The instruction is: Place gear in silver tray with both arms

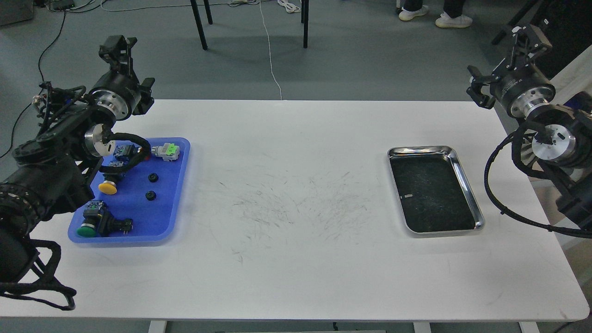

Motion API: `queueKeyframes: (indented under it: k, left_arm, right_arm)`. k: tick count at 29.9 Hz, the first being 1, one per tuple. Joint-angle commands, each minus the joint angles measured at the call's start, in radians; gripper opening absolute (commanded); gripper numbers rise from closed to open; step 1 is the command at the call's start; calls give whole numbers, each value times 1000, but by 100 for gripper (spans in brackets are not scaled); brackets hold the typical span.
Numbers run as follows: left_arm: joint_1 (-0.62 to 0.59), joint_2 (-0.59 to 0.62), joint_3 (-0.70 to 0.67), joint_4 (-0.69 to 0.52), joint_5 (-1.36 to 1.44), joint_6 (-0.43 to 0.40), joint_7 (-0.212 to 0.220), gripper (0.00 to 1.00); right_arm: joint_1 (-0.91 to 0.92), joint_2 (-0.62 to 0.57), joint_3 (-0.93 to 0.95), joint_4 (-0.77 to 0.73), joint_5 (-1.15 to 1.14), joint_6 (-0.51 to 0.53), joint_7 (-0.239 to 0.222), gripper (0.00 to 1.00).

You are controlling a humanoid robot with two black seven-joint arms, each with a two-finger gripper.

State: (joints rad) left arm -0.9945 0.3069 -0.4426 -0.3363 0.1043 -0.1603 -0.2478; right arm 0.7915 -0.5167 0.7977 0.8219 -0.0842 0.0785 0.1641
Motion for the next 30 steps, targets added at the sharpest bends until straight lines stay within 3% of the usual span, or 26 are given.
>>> queueKeyframes:
  k: [1, 10, 14, 19, 22, 30]
  left_arm:
    - [3, 5, 2, -12, 3, -16, 4, 99]
    - [17, 75, -8, -125, 2, -24, 7, 98]
    - [17, 93, 4, -167, 2, 109, 21, 98]
    - [68, 213, -14, -455, 3, 298, 84, 97]
    - [79, 219, -1, -533, 23, 415, 111, 96]
    - [91, 288, -15, -710, 48, 439, 208, 95]
  right_arm:
    - [0, -3, -2, 0, 0, 0, 0, 99]
    - [-17, -6, -2, 5, 0, -5, 0, 99]
    - [-18, -9, -2, 6, 0, -5, 0, 99]
    - [-18, -12, -3, 11, 0, -5, 0, 99]
    - [-21, -12, -6, 17, 0, -5, 0, 99]
    - [-31, -34, -6, 37, 0, -5, -2, 99]
